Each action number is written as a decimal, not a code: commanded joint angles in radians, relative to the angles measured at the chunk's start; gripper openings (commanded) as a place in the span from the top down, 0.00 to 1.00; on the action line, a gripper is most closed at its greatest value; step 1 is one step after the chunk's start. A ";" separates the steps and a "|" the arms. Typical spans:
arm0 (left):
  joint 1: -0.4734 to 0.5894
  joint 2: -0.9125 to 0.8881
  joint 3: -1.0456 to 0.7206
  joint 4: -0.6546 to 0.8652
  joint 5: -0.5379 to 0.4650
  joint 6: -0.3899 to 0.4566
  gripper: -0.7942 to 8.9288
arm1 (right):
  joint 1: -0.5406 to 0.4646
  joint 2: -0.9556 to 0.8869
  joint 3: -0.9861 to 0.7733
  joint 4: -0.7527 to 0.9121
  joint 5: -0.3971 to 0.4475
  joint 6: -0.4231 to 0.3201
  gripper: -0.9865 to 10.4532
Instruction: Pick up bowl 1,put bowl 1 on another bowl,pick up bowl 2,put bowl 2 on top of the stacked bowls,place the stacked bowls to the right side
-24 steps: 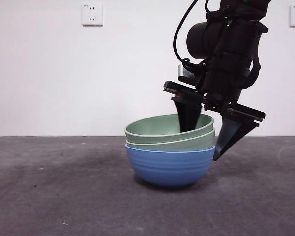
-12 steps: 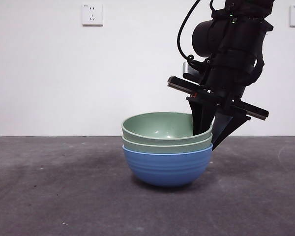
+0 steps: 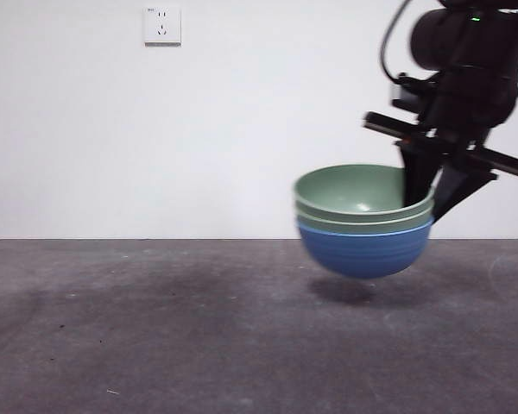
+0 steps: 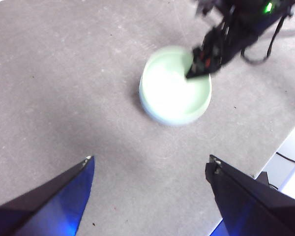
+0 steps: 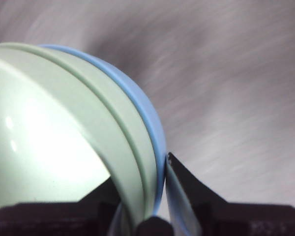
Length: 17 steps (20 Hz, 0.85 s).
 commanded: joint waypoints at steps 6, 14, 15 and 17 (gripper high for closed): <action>0.003 -0.001 -0.001 0.003 0.000 0.007 0.53 | -0.164 0.060 -0.006 0.098 -0.004 -0.011 0.93; 0.003 -0.001 -0.001 -0.001 0.000 -0.015 0.53 | -0.195 0.144 -0.006 0.098 -0.005 -0.039 0.92; 0.003 -0.001 -0.001 -0.001 0.000 -0.015 0.53 | -0.195 0.145 -0.006 0.099 -0.005 -0.039 0.92; 0.003 -0.001 -0.001 -0.001 0.000 -0.016 0.53 | -0.195 0.145 -0.006 0.099 -0.005 -0.038 0.79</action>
